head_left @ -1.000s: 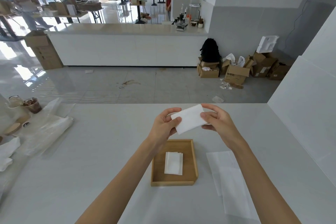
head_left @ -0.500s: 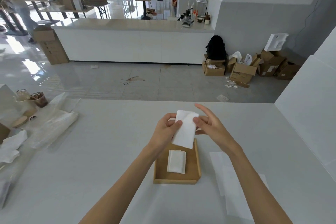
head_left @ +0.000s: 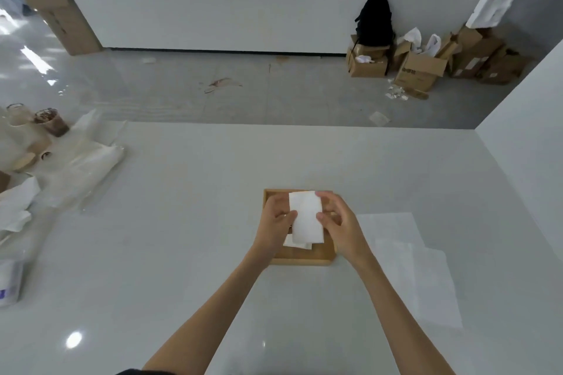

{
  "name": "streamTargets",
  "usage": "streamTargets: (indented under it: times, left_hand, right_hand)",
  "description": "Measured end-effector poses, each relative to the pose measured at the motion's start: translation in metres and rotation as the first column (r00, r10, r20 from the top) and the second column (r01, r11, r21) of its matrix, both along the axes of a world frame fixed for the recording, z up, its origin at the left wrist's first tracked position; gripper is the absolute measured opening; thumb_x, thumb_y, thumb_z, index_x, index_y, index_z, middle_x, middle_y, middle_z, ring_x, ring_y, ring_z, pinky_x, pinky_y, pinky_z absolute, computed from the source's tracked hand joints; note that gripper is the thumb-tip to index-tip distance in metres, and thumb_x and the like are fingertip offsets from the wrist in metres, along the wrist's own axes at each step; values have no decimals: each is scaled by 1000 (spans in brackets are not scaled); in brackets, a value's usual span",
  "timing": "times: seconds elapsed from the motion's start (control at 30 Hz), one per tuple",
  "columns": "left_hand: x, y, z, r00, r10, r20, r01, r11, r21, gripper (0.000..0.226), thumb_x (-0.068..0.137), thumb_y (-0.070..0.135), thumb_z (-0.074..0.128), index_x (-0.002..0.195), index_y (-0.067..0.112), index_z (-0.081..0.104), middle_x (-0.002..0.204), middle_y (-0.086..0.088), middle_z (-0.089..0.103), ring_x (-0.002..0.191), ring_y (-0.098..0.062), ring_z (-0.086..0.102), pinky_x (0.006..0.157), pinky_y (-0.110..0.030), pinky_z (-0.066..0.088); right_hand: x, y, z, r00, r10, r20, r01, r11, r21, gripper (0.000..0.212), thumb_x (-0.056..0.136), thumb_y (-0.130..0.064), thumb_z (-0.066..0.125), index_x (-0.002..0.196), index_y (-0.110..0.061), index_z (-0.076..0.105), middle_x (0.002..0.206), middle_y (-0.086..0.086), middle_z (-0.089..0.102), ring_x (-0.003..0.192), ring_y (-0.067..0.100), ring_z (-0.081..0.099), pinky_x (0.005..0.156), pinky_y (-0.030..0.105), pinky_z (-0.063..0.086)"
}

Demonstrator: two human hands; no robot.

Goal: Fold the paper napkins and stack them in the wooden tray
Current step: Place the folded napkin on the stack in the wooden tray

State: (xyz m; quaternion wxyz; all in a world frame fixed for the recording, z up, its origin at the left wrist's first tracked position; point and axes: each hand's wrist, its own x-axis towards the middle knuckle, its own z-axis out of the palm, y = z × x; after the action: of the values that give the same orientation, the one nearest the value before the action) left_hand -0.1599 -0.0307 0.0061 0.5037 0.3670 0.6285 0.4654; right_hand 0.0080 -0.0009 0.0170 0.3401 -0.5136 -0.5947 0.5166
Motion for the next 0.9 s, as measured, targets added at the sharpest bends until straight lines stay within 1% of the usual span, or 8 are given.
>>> streamTargets:
  times: [0.1,0.2,0.27,0.4,0.53,0.7,0.8,0.9]
  left_hand:
    - [2,-9,-41,1000,-4,-27,2,997,-82,43,97,5,56,120,41,48,111,-22,64,91,-33,67,69,-38,58]
    - [2,-15,-78,995,-52,-84,41,990,-138,50,97,10,54,115,56,48,110,-21,64,97,-36,67,75,-46,58]
    - [2,-13,-100,986,-121,-118,101,982,-160,47,95,16,54,120,55,47,110,-12,66,94,-31,69,73,-44,58]
    - [-4,9,-130,972,-194,-135,164,965,-204,49,99,6,50,139,32,43,117,10,58,94,-15,67,75,-34,60]
    - [-7,43,-149,943,-253,-216,194,946,-259,31,100,4,49,118,25,63,116,3,58,81,-9,57,65,-13,49]
    - [-14,65,-179,882,-339,-327,265,931,-250,41,98,0,54,134,19,59,130,1,54,80,-14,55,82,-23,48]
    - [-16,66,-196,803,-443,-399,356,893,-274,56,96,-3,55,147,16,46,146,-4,44,108,-23,57,99,-35,50]
    - [-14,61,-202,758,-494,-427,412,869,-273,66,95,-4,53,154,18,35,153,-6,34,136,-28,37,111,-39,41]
  right_hand:
    - [3,-6,-39,999,19,49,-12,990,-139,29,97,-6,60,116,-26,66,100,11,67,87,21,65,80,30,55]
    - [4,-11,-73,998,50,45,-35,954,-297,20,96,-5,61,110,-15,71,84,3,64,76,5,61,72,16,52]
    - [5,-12,-95,997,39,67,-12,930,-367,20,95,-4,63,110,-14,73,84,-8,64,82,7,62,75,15,51]
    - [0,-1,-130,998,-27,56,51,877,-477,26,97,-5,61,114,-21,71,113,7,69,101,19,69,79,29,62]
    - [-7,24,-158,987,24,156,40,917,-396,34,97,-9,60,119,-33,68,106,-12,65,97,15,66,87,36,59]
    - [-23,48,-180,941,115,319,-23,960,-278,41,99,-7,55,139,-19,58,123,-6,56,111,11,56,98,29,51]
    - [-29,49,-194,905,148,399,-52,969,-241,46,99,-3,54,143,-17,53,133,-1,52,118,10,51,103,32,49]
    - [-30,44,-205,882,134,452,-48,979,-197,50,99,-3,54,145,-20,50,134,-1,48,111,4,49,100,35,52]
